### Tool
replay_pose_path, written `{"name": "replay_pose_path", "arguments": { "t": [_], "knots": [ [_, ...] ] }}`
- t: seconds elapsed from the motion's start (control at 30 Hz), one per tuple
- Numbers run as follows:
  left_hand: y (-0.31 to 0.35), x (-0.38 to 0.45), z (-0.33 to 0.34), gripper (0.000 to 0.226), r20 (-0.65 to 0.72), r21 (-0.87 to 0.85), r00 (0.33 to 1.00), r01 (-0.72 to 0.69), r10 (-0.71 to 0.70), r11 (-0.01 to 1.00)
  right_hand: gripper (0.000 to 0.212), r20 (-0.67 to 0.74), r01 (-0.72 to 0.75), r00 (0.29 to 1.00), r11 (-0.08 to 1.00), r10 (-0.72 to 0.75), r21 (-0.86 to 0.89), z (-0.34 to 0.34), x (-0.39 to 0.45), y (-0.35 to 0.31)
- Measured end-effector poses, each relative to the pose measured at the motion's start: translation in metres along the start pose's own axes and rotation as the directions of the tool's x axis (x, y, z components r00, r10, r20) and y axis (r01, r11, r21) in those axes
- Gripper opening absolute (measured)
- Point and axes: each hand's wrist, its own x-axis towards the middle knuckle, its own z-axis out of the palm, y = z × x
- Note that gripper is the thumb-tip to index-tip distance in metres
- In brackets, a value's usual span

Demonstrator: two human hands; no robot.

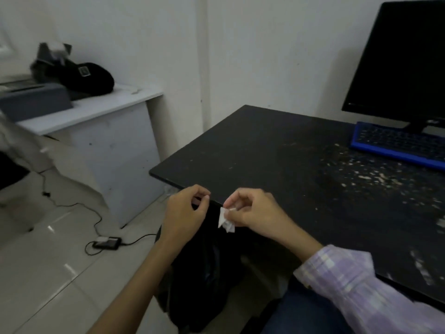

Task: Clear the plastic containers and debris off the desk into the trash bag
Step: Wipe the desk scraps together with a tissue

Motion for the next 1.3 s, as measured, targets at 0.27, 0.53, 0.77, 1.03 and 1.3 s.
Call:
{"name": "replay_pose_path", "arguments": {
  "t": [0.27, 0.53, 0.77, 1.03, 1.3],
  "knots": [
    [-0.08, -0.036, 0.011, 0.01, -0.051, 0.129, 0.953, 0.303, -0.299, 0.944, 0.015, 0.159, -0.126, 0.979, 0.992, 0.129, -0.032, 0.094, 0.02, 0.047],
    [-0.146, -0.066, 0.038, 0.048, 0.186, 0.389, 0.773, 0.509, -0.606, 0.768, 0.007, 0.084, -0.317, 0.945, 0.948, 0.316, -0.004, 0.156, 0.061, 0.104],
    [-0.167, -0.075, 0.032, 0.026, 0.199, 0.214, 0.805, 0.522, -0.56, 0.826, 0.017, 0.032, -0.339, 0.94, 0.939, 0.341, -0.05, 0.19, 0.088, 0.119],
    [-0.17, -0.088, 0.016, 0.02, 0.125, 0.047, 0.798, 0.589, -0.589, 0.807, 0.027, -0.037, -0.297, 0.955, 0.951, 0.295, -0.079, 0.2, 0.093, 0.124],
    [-0.171, -0.103, 0.012, 0.028, 0.153, 0.04, 0.757, 0.637, -0.635, 0.77, 0.089, -0.24, -0.587, 0.795, 0.807, 0.557, -0.073, 0.19, 0.066, 0.165]
  ]
}}
